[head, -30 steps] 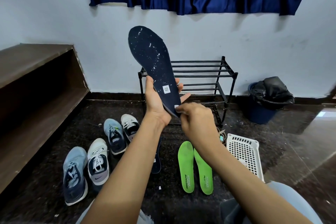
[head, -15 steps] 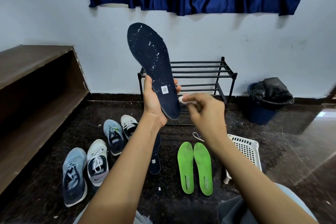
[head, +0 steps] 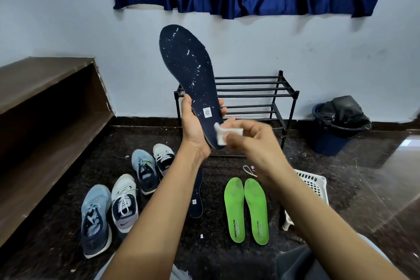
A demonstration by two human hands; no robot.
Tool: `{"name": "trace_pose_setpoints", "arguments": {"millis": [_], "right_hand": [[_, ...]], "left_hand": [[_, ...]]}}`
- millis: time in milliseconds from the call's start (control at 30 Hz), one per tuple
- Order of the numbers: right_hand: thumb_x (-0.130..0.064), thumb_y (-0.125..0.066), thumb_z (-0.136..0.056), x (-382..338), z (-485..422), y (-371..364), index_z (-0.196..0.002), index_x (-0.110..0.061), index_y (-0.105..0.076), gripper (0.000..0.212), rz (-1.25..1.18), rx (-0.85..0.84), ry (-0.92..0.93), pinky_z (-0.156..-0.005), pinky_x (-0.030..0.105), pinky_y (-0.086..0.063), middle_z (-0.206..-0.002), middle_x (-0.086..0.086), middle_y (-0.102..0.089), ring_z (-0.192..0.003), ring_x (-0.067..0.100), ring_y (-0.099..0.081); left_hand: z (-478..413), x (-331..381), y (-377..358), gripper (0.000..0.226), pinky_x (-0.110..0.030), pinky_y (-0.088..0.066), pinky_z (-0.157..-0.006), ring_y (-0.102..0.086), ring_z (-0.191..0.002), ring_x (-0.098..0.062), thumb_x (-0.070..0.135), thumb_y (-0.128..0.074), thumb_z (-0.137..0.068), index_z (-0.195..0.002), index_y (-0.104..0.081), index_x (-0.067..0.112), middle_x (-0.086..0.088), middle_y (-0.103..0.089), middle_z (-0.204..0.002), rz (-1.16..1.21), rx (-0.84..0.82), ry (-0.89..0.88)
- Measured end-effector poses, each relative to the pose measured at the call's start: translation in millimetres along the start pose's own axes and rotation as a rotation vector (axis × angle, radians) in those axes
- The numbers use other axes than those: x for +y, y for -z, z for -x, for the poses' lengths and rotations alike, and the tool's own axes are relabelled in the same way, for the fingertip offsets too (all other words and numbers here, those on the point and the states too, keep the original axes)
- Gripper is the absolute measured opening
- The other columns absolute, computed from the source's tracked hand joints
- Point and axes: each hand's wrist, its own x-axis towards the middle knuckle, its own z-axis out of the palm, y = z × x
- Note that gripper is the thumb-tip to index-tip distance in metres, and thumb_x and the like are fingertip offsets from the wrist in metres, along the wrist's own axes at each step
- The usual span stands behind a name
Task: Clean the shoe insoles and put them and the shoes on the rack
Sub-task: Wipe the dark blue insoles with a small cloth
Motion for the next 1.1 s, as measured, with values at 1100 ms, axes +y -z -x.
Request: {"name": "trace_pose_setpoints", "arguments": {"millis": [1100], "right_hand": [[0.002, -0.062, -0.076, 12.1, -12.4, 21.6, -0.087, -0.013, -0.076, 0.023, 0.880, 0.156, 0.467, -0.076, 0.035, -0.053, -0.087, 0.007, -0.070, -0.079, 0.027, -0.065]], "left_hand": [[0.3, 4.1, 0.6, 0.054, -0.052, -0.046, -0.096, -0.055, -0.067, -0.020, 0.054, -0.030, -0.097, -0.087, -0.062, 0.012, -0.008, -0.062, -0.083, 0.070, -0.032, 0.014]]}}
